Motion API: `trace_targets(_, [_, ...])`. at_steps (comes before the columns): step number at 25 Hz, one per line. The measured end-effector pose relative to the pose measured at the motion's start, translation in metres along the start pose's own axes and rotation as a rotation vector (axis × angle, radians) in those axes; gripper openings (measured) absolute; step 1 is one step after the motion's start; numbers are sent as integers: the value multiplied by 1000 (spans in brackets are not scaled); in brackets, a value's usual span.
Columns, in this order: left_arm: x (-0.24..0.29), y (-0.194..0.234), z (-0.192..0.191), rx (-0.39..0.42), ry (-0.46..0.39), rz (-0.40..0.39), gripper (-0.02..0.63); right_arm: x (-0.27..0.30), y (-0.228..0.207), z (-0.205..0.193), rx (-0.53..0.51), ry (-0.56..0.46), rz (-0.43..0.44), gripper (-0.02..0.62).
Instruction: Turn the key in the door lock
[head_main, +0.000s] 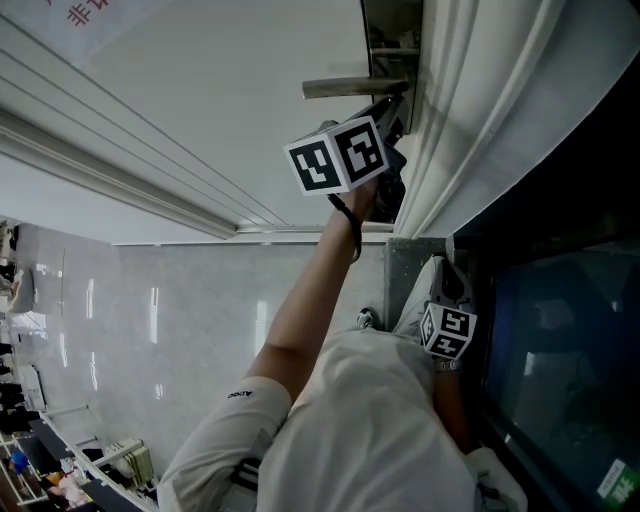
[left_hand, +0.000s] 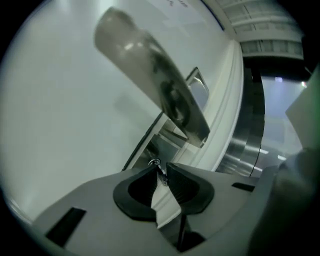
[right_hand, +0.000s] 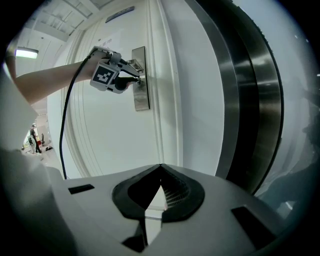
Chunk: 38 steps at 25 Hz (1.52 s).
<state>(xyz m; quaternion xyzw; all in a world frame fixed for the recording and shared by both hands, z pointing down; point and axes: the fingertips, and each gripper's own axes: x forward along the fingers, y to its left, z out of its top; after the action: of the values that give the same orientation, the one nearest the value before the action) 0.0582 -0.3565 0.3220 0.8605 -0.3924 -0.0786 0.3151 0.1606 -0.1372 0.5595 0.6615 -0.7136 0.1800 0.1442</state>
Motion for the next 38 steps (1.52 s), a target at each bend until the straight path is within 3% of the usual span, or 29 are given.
trace_targets(12, [0,-5,-3,507,77,236,63,-1,3,0,1,-2,6,2])
trace_targets(19, [6,-3,-10,725,111,308,63,0,6,-2,2,-1,18,2])
trace_targets(30, [6,-6,-18,1275,346,422,63,3,21,-2,-8,-6,63,2])
trace_targets(34, [9,-8,-23,1515,429,451,63,4,20,-2,-7,-8,67,2])
trace_targets(38, [6,-6,-26,1622,441,462,63,0,19,-4,-5,-8,65,2])
